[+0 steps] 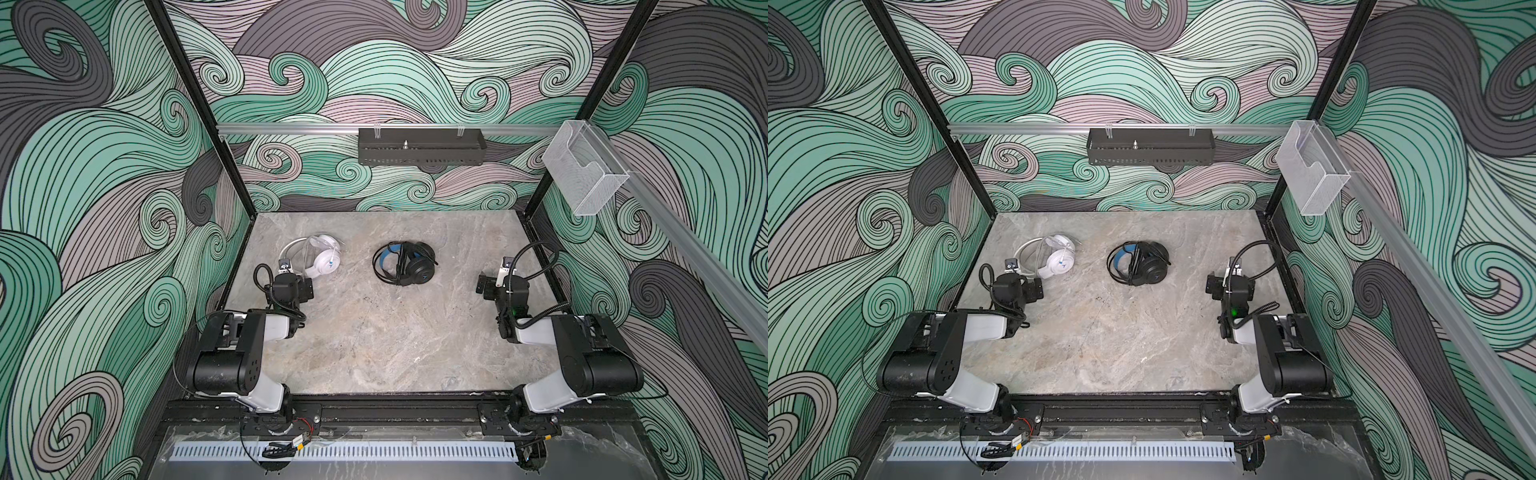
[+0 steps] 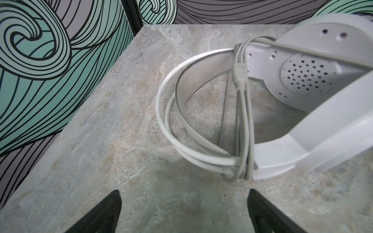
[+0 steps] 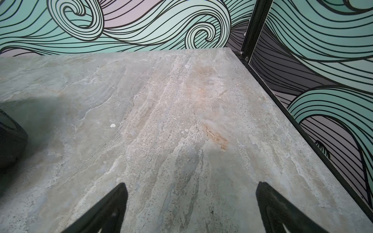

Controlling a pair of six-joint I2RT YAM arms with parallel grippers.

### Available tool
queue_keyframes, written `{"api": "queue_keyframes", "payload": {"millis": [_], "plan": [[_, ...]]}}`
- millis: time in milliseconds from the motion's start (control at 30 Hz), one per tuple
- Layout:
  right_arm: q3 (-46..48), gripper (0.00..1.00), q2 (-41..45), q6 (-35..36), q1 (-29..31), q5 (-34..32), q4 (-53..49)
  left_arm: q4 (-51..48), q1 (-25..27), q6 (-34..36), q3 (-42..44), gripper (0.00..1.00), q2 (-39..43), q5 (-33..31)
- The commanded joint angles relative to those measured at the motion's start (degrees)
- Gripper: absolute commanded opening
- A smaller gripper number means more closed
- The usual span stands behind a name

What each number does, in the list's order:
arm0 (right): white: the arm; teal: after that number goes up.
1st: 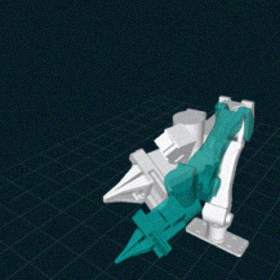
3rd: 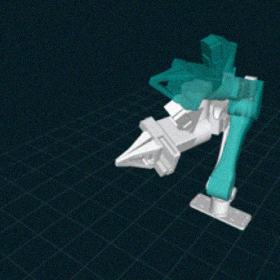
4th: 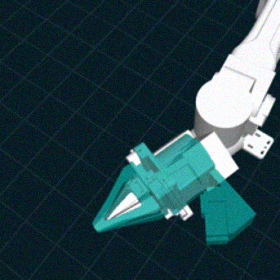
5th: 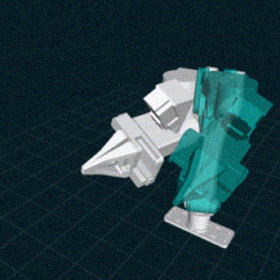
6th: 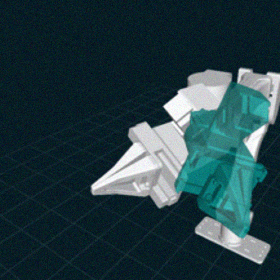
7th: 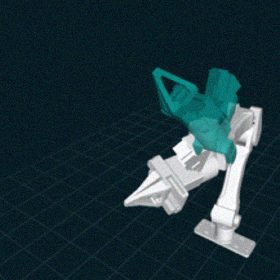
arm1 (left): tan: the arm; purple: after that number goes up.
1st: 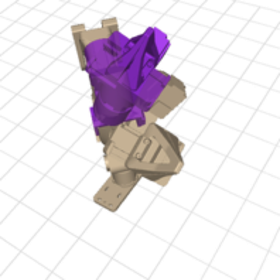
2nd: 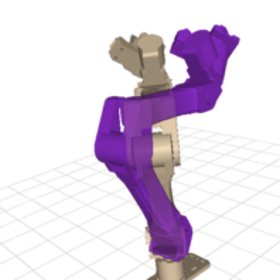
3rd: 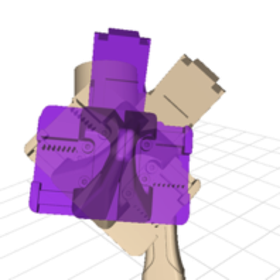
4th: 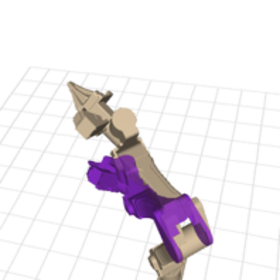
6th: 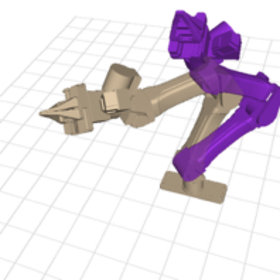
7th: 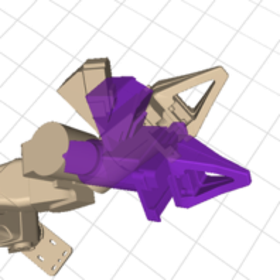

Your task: Wrap the headphones

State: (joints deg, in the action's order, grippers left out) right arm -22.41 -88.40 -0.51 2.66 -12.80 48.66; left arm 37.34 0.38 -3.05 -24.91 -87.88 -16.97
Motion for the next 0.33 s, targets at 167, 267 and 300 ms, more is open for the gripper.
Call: {"api": "queue_keyframes", "payload": {"millis": [167,267,300], "plan": [[0.12,0.99,0.25,0.51,0.46,0.49,1.44,2.13,-0.69,-0.61,-1.28,0.99,0.52,1.55],[-0.04,1.0,0.17,0.59,0.46,0.93,1.25,2.05,-0.66,-0.55,-1.33,0.99,0.5,1.56],[0.16,1.0,0.5,0.58,0.4,0.96,1.08,2.04,-0.65,-0.64,-1.28,0.99,0.53,1.52]]}}
